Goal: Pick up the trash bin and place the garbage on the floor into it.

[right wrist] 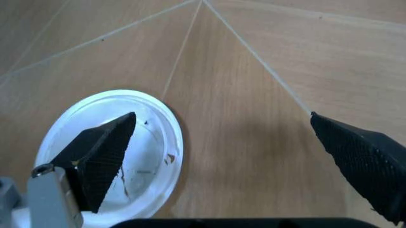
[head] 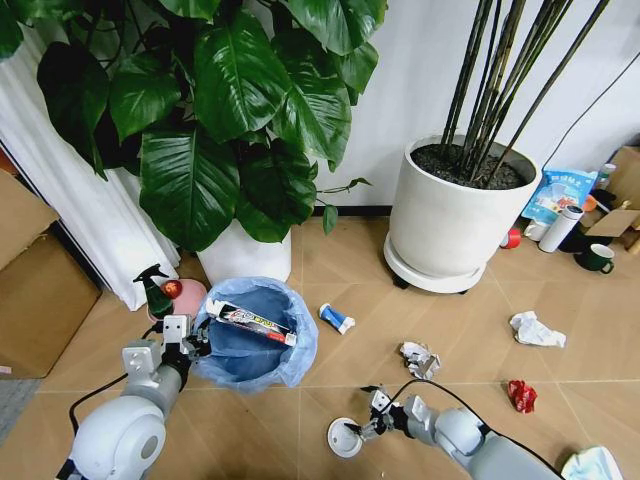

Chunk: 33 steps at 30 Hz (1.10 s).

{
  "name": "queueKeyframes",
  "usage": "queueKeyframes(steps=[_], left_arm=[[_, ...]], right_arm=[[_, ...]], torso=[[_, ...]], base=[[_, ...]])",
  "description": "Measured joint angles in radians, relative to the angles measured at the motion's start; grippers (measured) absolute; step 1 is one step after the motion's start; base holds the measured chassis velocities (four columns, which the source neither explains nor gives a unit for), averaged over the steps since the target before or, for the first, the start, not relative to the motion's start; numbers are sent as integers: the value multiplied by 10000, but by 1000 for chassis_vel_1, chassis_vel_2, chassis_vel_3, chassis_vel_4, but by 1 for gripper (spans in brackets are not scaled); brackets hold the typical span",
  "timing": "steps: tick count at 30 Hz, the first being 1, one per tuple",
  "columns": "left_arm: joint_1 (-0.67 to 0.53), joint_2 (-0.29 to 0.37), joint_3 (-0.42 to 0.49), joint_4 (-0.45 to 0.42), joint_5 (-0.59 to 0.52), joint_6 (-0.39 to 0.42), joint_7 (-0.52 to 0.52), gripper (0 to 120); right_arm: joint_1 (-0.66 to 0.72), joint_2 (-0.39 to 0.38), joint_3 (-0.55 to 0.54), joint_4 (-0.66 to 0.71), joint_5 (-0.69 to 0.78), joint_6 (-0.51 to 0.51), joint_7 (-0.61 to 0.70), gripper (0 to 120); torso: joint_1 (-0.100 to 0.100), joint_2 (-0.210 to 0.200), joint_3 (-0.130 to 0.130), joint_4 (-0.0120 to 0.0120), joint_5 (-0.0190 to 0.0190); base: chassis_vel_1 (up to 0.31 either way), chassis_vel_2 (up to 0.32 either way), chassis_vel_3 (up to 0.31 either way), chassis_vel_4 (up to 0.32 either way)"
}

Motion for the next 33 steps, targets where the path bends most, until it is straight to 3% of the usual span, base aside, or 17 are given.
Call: queueKeyframes(steps=[14, 23, 26, 29, 31, 33], left_arm=[[41, -39, -53, -11, -44, 5, -34, 0], [-4, -145, -19, 13, -42, 12, -37, 0], [-6, -173, -16, 15, -35, 14, -36, 0], [-6, -176, -16, 12, -35, 14, -36, 0], [-2, -167, -33, -6, -41, 15, -33, 0], [-2, -161, -40, -10, -47, 15, -32, 0]], right_arm=[[1129, 813, -1368, -1743, -25, -34, 346, 94], [1369, 977, -1738, -2225, 73, -115, 433, 72], [1545, 1220, -1897, -2593, 22, -126, 453, 56], [1651, 1362, -1969, -2823, -47, -115, 453, 50], [1832, 1634, -2124, -3242, -138, -96, 496, 36], [1879, 1711, -2168, -3357, -156, -95, 502, 32]], torso=[[1, 0, 1, 0, -13], [1, 0, 1, -2, -7], [1, 0, 0, -1, -5], [1, 0, 1, -1, -7], [1, 0, 0, -1, -7], [1, 0, 0, -1, -5]], base=[[0, 0, 0, 0], [0, 0, 0, 0], [0, 0, 0, 0], [0, 0, 0, 0], [0, 0, 0, 0], [0, 0, 0, 0]])
